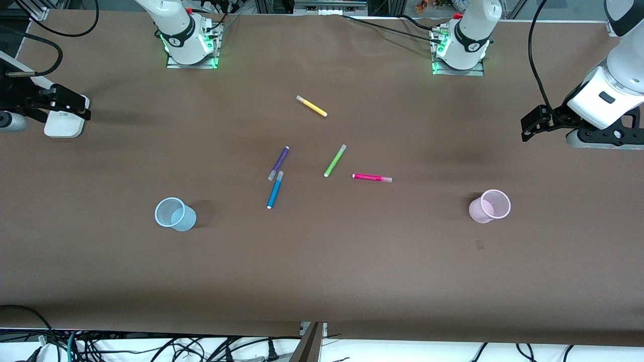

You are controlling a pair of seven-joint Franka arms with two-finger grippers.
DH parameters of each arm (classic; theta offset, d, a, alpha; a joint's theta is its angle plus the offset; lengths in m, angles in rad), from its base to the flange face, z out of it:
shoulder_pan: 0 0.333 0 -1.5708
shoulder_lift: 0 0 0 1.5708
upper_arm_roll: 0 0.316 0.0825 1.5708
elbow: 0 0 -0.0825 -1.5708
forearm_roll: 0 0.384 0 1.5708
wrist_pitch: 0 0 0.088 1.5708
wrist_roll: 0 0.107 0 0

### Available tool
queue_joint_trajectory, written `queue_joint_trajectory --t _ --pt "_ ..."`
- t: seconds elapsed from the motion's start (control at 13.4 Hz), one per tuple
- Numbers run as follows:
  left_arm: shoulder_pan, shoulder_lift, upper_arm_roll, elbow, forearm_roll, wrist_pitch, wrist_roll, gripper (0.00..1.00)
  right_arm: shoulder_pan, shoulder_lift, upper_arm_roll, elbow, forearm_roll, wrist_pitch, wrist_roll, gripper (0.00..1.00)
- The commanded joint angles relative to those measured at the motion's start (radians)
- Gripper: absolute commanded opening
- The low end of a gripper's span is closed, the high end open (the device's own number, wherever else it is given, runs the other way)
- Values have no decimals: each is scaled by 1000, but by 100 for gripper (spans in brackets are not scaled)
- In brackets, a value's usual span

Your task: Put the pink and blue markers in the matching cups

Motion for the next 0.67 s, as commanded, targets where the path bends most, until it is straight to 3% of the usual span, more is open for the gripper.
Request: queue_joint_trajectory --t 0.0,0.6 --pt "-1 -3 4 2 -13 -9 -12 100 -7 6 2 19 19 -21 -10 100" --pt "1 0 6 2 -13 -15 3 100 -7 12 0 15 20 -19 0 100"
